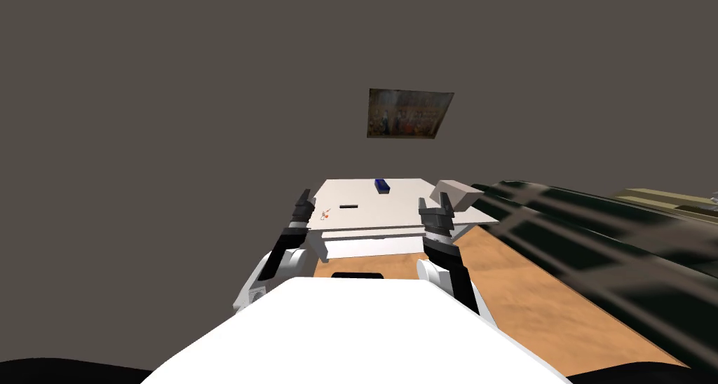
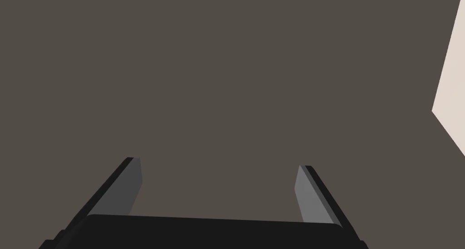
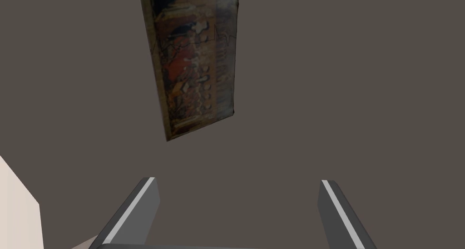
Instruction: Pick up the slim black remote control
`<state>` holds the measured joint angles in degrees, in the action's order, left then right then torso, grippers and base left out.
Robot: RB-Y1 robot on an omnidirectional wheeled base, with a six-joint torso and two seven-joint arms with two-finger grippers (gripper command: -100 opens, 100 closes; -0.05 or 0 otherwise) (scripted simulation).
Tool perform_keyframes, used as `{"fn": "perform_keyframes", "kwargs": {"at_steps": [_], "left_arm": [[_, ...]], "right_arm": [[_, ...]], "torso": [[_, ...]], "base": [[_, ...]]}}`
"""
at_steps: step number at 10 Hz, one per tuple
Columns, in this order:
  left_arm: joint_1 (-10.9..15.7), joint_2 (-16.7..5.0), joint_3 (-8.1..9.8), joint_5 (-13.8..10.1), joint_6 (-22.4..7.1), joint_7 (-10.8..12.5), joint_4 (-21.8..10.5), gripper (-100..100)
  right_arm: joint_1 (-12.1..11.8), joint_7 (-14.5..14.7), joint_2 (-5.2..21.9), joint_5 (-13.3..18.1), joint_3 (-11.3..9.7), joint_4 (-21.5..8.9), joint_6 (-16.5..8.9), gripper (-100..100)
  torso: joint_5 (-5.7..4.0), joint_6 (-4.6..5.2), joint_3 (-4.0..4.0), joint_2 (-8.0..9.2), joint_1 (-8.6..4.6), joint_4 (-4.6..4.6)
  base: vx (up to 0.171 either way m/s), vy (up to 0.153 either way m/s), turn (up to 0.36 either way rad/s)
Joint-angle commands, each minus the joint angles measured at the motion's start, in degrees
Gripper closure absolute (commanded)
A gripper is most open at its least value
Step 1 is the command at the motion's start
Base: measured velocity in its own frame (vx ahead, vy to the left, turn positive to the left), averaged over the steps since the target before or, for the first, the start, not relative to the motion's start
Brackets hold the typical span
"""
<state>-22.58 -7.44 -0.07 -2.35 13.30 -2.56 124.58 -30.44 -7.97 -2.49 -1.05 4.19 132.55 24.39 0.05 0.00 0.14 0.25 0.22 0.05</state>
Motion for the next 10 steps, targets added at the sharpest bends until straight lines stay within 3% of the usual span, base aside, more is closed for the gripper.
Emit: {"fn": "perform_keyframes", "kwargs": {"at_steps": [1,2,3,4,5,6,7,8,9,10], "left_arm": [[2.86,-2.36,0.12,-0.36,-2.86,-0.07,-2.86,-100],[3.26,-2.36,0.12,-0.36,-3.59,-0.07,-2.94,-100],[5.38,-3.85,0.11,-0.59,-5.29,-0.14,-5.00,-100],[5.38,-3.85,0.11,-0.59,-6.02,-0.14,-5.00,-100],[7.65,-5.37,0.13,-0.86,-8.03,-0.19,-7.31,-100],[7.65,-5.37,0.13,-0.86,-8.61,-0.19,-7.31,-100],[10.04,-6.90,0.16,-1.17,-11.15,-0.20,-9.49,-100],[10.04,-6.90,0.16,-1.17,-11.35,-0.20,-9.85,-100],[12.55,-8.45,0.21,-1.53,-14.09,-0.18,-12.05,-100],[12.55,-8.45,0.21,-1.53,-14.20,-0.18,-12.62,-100]], "right_arm": [[0.00,0.00,0.00,0.00,0.00,0.00,0.00,0],[0.00,0.00,0.00,0.00,0.00,0.00,0.00,0],[0.00,0.00,0.00,0.00,0.00,0.00,0.00,0],[0.00,0.00,0.00,0.00,0.00,0.00,0.00,0],[0.00,0.00,0.00,0.00,0.00,0.00,0.00,0],[0.00,0.00,0.00,0.00,0.00,0.00,0.00,0],[-0.01,0.00,0.00,0.00,0.00,0.00,0.00,0],[0.00,0.00,0.00,0.00,0.00,0.00,0.00,0],[0.00,0.00,0.00,0.00,0.00,0.00,0.00,0],[0.00,0.00,0.00,0.00,0.00,0.00,0.00,0]], "torso": [[0.00,0.00,0.00,0.00,0.00,0.00],[0.01,0.01,0.00,0.00,0.01,0.00],[-0.01,0.00,-0.02,-0.05,-0.05,0.00],[-0.02,0.01,-0.05,-0.09,-0.07,-0.01],[-0.02,0.00,-0.06,-0.12,-0.12,-0.02],[-0.02,0.01,-0.06,-0.11,-0.09,-0.02],[-0.02,0.00,-0.07,-0.13,-0.12,-0.02],[-0.03,0.01,-0.07,-0.12,-0.11,-0.02],[-0.02,0.00,-0.07,-0.13,-0.13,-0.02],[-0.02,0.01,-0.07,-0.12,-0.09,-0.02]], "base": [[-0.070,0.053,-0.015],[-0.050,0.038,-0.011],[-0.044,0.034,-0.021],[-0.036,0.020,-0.014],[-0.042,0.028,-0.028],[-0.033,0.023,-0.021],[-0.041,0.023,-0.037],[-0.037,0.022,-0.029],[-0.041,0.034,-0.052],[-0.036,0.030,-0.031]]}}
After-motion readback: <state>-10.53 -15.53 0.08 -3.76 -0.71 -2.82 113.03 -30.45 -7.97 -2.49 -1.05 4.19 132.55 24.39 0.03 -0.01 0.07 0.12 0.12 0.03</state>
